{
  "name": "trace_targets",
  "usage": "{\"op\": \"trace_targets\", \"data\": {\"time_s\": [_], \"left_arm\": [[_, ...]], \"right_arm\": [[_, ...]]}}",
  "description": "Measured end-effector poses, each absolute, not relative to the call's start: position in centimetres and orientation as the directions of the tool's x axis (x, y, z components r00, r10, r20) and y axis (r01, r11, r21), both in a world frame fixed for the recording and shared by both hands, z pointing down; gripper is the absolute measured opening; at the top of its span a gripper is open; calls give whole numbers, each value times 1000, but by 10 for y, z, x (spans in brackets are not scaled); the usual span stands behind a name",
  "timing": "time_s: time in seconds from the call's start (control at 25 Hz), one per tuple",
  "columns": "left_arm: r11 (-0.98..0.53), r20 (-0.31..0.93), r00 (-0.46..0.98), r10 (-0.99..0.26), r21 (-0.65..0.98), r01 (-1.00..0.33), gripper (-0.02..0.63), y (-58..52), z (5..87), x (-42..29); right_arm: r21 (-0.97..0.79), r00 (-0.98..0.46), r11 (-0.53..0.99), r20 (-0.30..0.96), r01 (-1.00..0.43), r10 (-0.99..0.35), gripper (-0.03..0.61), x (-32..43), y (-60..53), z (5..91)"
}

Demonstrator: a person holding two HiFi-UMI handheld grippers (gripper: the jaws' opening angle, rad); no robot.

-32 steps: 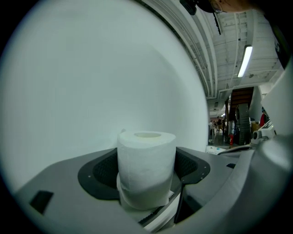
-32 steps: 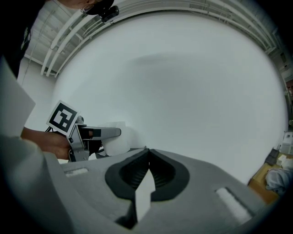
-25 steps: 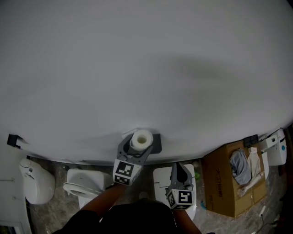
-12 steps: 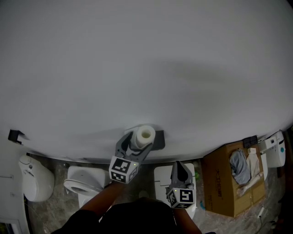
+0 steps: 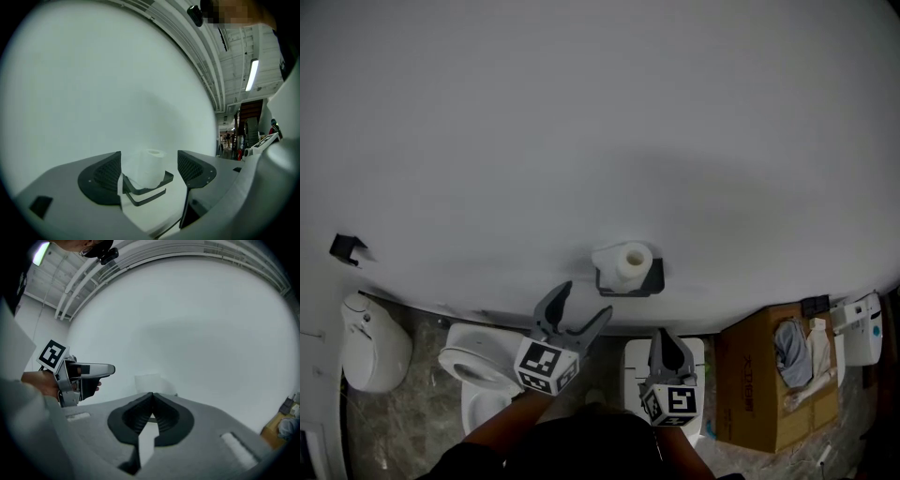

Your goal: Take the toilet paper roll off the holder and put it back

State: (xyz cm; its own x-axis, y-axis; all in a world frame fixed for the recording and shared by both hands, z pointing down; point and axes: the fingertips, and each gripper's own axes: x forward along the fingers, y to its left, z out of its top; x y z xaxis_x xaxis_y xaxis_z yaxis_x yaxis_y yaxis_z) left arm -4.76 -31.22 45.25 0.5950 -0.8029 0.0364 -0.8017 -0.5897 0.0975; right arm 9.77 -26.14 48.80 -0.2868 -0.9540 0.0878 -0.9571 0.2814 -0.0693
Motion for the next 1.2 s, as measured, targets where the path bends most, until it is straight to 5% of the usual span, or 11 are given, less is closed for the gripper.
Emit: {"op": "trace_targets", "data": {"time_s": [0.16, 0.48, 1.2], "left_arm": [[-555, 30, 559, -829, 87, -827, 304, -268, 453, -84], [-448, 57, 456, -888, 120, -886, 46, -173, 474, -161], [-383, 62, 394, -917, 141, -913, 17, -72, 486, -207]], "right_arm": [[-61, -316, 312, 79, -948, -945, -2, 70, -235, 481], [-63, -368, 363, 102, -929, -924, -2, 12, -164, 482], [-35, -397, 395, 109, -918, -911, -3, -27, -69, 487]]}}
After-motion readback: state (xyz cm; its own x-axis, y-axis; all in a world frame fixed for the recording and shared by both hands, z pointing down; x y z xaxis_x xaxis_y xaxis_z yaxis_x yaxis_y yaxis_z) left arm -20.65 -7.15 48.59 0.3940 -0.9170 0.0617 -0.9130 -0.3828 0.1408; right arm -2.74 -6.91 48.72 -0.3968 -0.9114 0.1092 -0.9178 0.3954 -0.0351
